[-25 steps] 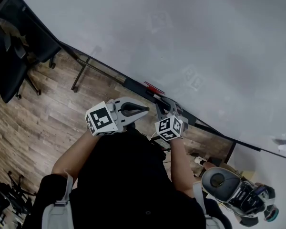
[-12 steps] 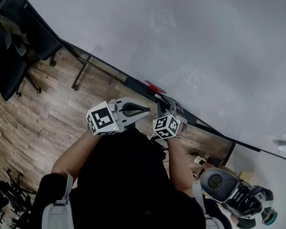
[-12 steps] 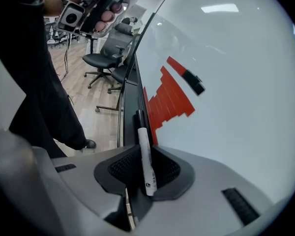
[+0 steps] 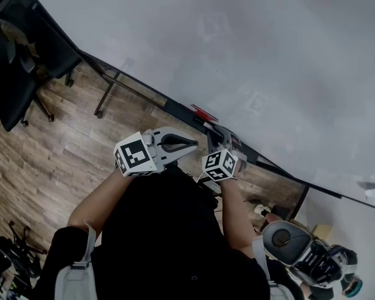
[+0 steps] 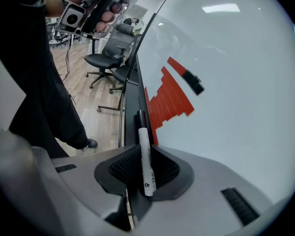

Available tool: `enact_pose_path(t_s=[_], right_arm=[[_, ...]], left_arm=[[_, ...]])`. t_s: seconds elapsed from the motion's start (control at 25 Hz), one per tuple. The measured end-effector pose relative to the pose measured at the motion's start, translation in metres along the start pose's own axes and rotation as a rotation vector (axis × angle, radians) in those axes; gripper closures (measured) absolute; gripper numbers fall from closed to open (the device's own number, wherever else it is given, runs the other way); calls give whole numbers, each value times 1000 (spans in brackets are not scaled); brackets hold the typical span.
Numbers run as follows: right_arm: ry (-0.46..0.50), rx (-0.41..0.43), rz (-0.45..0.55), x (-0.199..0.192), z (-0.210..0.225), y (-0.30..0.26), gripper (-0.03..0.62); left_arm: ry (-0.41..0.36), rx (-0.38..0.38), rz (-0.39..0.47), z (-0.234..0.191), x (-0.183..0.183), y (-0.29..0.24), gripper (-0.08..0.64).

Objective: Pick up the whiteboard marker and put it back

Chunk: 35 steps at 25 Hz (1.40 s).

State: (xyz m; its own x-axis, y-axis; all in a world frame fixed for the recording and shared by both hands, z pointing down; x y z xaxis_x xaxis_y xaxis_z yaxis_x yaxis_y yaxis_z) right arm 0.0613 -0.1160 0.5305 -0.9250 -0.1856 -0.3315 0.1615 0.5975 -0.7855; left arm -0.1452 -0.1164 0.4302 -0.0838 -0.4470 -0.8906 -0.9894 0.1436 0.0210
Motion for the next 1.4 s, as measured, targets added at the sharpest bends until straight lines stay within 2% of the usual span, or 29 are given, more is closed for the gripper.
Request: enact_pose_path(t_s=[0.24,0.56,0.92,1.28,1.4], right_arm=[[-9,-17,43,2,7,5,518],[-33,-32,171,17,11,25,520],[-166,-107,418,14,36,76,520],[-223,-99,693,13,59,133,520],[-352,-93,826,8,66,152,520]], left_arm=[[5,6,2,-6,1,5,548],[2,12,4,-7,4,3,548],[-32,45,10,-6,16,5,548],[-95,31,-7,14,38,-11,548],[-107,35,-12,23,46,-18,548]])
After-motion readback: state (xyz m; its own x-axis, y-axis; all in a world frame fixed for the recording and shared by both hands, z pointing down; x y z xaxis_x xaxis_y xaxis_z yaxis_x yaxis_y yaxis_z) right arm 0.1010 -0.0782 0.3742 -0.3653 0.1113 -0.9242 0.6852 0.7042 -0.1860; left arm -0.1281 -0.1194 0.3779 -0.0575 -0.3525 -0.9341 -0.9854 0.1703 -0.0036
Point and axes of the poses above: the fingertips, and each gripper's own axes: y backward along the fingers, z to its right, x out of its top, the point moved 10 cm from there along y, backward along the fingers, and after that the axes turned 8 degrees about y, right-handed, at the moved point
